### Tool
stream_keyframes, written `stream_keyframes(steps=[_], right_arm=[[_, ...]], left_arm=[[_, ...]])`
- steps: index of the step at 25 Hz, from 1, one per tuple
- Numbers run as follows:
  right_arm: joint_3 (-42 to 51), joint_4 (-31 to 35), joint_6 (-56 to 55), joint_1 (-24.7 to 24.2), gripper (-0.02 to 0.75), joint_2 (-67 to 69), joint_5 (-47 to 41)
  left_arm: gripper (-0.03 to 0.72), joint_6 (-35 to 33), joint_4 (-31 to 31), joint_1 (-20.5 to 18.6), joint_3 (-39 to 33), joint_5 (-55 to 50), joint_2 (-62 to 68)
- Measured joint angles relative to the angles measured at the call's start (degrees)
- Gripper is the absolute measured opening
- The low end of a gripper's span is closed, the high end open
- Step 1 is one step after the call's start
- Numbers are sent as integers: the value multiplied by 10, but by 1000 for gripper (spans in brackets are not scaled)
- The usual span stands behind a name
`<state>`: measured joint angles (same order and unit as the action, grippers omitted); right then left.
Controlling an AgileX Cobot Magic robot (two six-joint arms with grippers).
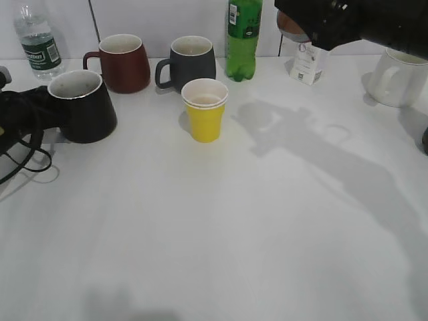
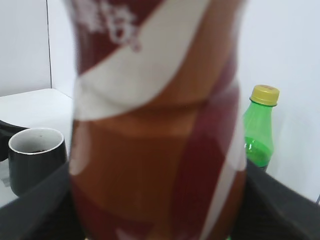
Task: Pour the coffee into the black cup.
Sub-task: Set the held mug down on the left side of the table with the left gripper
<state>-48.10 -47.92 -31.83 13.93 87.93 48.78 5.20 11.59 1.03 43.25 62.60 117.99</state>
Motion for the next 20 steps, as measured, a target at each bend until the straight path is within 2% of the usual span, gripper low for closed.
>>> stream_keyframes(steps=[11,20], right_arm=[[0,7,0,0,534,0,-1],[0,39,0,0,534,6,-30]], left_arm=[[230,0,-2,0,-40,-4,-36],[237,1,-25,0,-108,-3,-75]])
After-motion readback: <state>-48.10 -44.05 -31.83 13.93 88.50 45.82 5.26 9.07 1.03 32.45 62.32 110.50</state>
